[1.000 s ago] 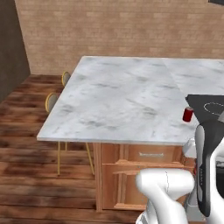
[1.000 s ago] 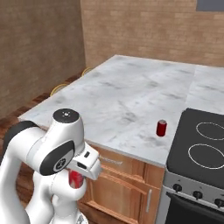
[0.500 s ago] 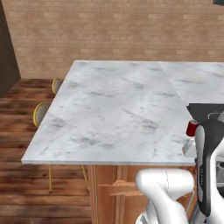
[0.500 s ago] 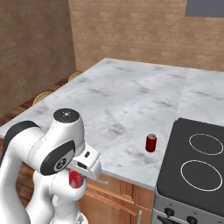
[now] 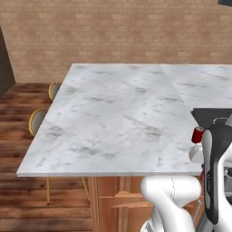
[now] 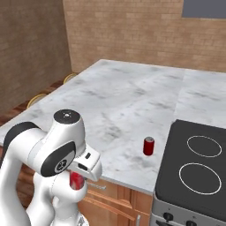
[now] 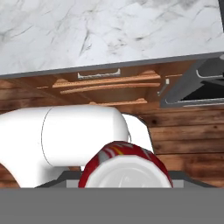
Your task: Four empty soda cans are scattered around the kitchen. Gather all the cans and cluster them next to the stove for recycling.
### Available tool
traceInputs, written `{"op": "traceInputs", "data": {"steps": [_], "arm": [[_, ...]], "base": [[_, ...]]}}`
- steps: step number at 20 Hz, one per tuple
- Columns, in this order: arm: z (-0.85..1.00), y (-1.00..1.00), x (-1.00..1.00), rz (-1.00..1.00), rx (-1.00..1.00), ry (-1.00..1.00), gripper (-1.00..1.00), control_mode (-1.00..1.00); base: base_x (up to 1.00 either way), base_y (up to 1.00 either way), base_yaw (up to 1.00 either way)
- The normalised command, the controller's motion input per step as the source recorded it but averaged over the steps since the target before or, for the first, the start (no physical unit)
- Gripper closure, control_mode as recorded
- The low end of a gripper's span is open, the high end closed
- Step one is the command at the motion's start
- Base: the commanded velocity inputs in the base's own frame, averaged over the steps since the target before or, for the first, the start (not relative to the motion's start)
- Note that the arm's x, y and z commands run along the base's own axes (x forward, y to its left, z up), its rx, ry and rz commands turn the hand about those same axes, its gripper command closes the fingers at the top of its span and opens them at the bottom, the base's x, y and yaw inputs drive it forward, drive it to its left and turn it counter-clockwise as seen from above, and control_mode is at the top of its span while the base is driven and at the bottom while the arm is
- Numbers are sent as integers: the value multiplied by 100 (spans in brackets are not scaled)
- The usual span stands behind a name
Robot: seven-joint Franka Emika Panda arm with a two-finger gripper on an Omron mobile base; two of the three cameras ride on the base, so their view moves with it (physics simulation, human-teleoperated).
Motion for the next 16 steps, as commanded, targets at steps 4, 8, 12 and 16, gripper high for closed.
{"op": "traceInputs", "data": {"steps": [4, 8, 12, 16], "arm": [[0, 0, 0, 0, 0, 0, 100, 100], [0, 0, 0, 0, 0, 0, 100, 100], [0, 0, 0, -1, 0, 0, 100, -100], [0, 0, 16, 0, -7, -2, 100, -100]], "base": [[-3, 0, -4], [0, 0, -4], [0, 0, 0], [0, 0, 0]]}}
